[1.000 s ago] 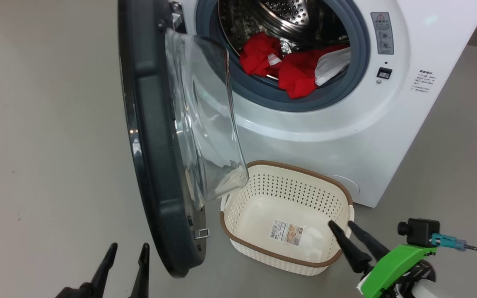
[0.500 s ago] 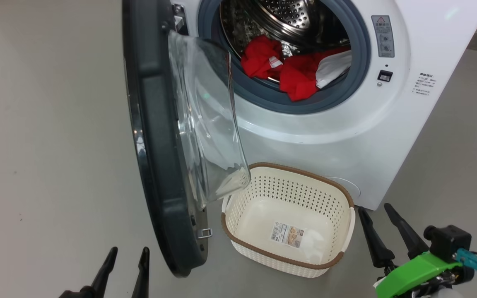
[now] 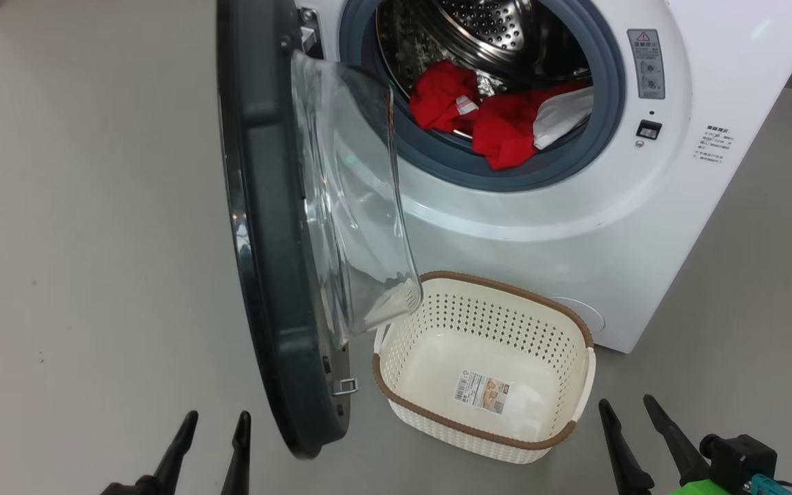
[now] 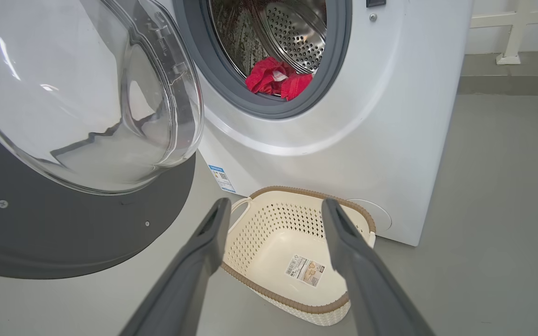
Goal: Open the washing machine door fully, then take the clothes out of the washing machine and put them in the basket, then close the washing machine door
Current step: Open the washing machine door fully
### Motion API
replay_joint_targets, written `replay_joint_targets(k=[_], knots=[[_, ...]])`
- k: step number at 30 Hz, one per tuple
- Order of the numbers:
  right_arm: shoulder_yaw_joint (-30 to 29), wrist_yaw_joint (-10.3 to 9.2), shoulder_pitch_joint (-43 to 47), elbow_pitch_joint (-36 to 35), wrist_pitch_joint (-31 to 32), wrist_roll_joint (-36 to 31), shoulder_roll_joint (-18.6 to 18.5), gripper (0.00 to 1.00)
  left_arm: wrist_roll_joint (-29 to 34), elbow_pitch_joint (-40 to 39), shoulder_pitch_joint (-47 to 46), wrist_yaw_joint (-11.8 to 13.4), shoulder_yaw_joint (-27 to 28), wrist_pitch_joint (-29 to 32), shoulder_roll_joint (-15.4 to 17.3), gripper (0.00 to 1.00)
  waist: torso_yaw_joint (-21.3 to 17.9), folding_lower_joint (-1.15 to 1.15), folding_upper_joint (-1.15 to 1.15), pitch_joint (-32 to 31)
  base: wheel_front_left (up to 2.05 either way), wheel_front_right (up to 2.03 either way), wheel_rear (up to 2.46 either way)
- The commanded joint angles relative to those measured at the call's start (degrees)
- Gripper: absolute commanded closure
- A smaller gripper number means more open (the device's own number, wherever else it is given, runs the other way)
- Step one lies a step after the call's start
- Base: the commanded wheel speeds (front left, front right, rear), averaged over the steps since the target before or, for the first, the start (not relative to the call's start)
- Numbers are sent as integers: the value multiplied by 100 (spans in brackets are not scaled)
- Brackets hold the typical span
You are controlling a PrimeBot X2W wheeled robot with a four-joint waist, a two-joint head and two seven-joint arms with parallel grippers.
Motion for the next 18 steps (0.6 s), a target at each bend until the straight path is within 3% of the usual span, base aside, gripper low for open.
replay_joint_targets(k=[1, 7, 8, 9, 18], knots=[[104, 36, -66, -115, -53, -63, -37, 0, 34, -119, -79, -32, 177, -70, 42, 0, -1, 0, 0, 2, 0, 0, 0], [67, 36, -42, -89, -53, -138, 5, 0, 19, -142, -111, -32, 226, -70, 42, 3, -19, 0, 0, -21, 0, 0, 0], [60, 36, -42, -91, -53, -148, 10, 0, -36, -173, -126, -32, 265, -70, 42, 67, -21, 0, 0, -23, 0, 0, 0], [53, 36, -43, -93, -53, -155, 15, 0, -97, -203, -145, -32, 309, -70, 42, 100, -20, 0, 0, -25, 0, 0, 0], [48, 36, -50, -106, -53, -196, 45, 0, -379, -790, -463, -32, 698, -70, 42, 100, 3, 0, 0, -64, 0, 0, 0]])
